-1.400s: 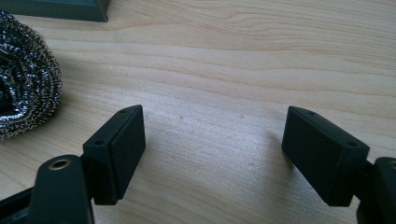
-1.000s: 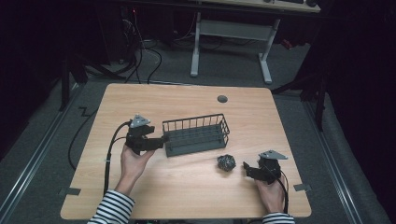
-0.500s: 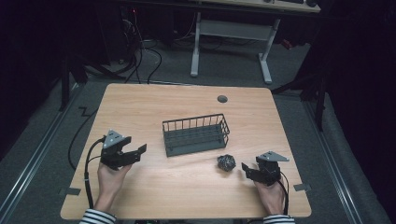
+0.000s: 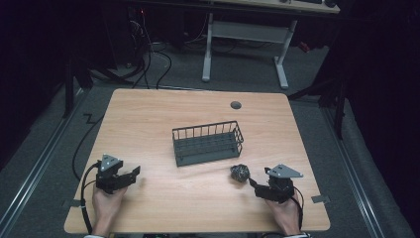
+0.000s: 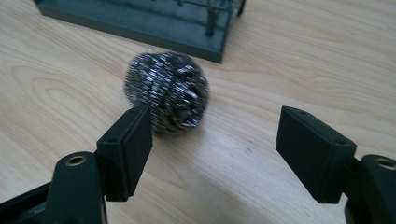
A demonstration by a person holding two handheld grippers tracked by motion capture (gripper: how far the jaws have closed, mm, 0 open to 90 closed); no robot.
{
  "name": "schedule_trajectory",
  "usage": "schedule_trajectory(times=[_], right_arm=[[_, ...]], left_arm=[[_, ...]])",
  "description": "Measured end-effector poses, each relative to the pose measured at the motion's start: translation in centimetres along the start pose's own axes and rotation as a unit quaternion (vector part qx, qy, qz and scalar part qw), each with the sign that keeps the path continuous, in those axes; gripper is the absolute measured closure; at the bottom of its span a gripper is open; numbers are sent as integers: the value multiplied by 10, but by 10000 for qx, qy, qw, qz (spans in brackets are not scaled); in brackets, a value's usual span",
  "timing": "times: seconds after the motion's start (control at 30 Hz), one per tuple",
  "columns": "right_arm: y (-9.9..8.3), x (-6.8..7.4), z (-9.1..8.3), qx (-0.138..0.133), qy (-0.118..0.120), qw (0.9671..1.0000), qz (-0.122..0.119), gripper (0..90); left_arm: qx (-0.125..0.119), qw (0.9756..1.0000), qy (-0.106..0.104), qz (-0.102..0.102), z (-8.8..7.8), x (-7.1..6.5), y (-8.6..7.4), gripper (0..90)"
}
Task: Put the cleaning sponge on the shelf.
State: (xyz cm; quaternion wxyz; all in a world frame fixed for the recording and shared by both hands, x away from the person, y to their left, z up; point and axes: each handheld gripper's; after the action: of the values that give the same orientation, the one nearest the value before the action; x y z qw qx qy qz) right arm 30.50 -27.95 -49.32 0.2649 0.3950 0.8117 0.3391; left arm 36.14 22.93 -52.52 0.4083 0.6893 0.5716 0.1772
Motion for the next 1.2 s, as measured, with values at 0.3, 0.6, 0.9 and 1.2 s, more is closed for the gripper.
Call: schedule_trajectory(times=[0.3,0.6,0.9,1.2], right_arm=[[17,9,13,-17,195,9996,-189,240],[24,13,31,52,262,9994,-217,244],[23,13,44,207,474,9985,-200,281],[22,13,49,319,600,9973,-285,372]], left_arm=[[63,9999,150,48,7,1,-3,289],[133,9992,348,149,10,2,-5,290],[325,9979,510,236,14,-1,-5,262],[364,9980,483,202,14,-1,-5,245]])
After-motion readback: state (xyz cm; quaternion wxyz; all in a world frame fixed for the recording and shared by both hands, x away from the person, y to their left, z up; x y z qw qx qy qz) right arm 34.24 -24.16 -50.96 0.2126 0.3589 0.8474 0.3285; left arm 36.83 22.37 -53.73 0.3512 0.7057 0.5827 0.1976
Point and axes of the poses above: each handheld gripper's, and its own axes: z roughly forward along the jaws, y roughly out of its top, x roughly to its left, and after that the axes turned 9 degrees about -z, right-handed
